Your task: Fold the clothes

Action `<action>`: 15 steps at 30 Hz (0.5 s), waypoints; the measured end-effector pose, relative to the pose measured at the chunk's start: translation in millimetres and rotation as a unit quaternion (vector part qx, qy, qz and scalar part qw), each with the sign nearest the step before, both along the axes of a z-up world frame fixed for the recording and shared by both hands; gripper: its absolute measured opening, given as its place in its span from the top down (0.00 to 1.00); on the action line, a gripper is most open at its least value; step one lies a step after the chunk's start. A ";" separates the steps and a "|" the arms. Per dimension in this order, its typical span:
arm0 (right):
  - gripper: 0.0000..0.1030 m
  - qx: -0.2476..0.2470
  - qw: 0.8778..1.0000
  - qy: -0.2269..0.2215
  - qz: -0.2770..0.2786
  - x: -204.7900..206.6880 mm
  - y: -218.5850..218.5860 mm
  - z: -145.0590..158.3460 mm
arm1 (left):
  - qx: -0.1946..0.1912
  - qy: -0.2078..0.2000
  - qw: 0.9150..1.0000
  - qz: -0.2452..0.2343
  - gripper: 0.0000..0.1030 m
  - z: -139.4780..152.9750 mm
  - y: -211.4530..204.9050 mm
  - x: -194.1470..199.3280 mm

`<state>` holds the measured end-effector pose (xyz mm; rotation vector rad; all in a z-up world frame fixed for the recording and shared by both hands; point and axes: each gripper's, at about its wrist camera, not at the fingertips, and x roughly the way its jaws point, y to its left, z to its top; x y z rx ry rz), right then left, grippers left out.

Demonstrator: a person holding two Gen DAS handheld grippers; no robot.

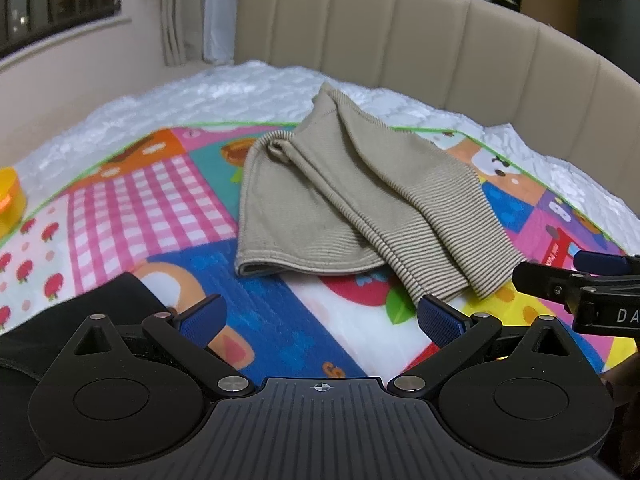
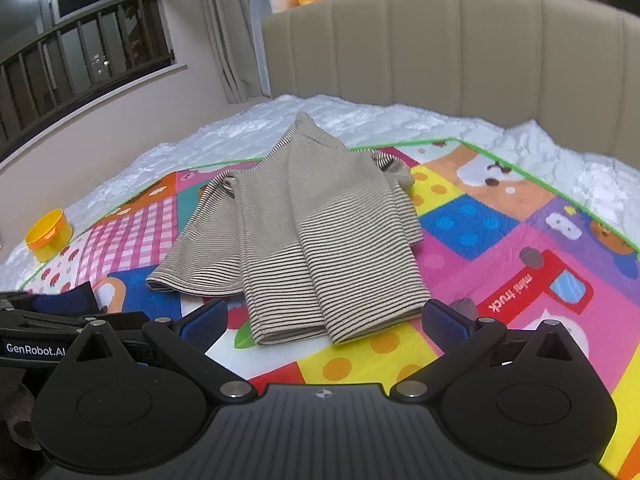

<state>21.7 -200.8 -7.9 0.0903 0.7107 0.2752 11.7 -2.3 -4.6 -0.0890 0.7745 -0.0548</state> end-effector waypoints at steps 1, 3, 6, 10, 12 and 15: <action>0.00 0.004 1.000 0.005 0.001 3.7 -1.8 -0.1 | -0.008 0.009 1.000 -0.002 0.00 -0.6 1.7 3.5; 0.00 0.000 1.000 0.008 0.004 11.3 -3.2 -0.5 | -0.032 0.022 0.999 -0.008 0.00 -1.0 5.4 12.9; 0.00 -0.042 0.999 0.002 0.009 26.3 0.2 -2.7 | -0.044 0.014 0.998 -0.030 0.00 4.0 6.5 33.6; 0.00 -0.069 0.997 0.010 0.013 62.3 1.3 -5.7 | -0.039 0.001 0.998 -0.056 0.00 9.8 6.3 71.7; 0.00 -0.074 0.997 0.013 0.012 83.6 2.8 -9.4 | -0.044 0.007 0.997 -0.065 0.00 7.3 9.8 95.9; 0.00 -0.078 0.997 0.016 0.016 117.3 7.3 -16.7 | -0.052 0.014 0.995 -0.079 0.00 3.5 15.3 132.2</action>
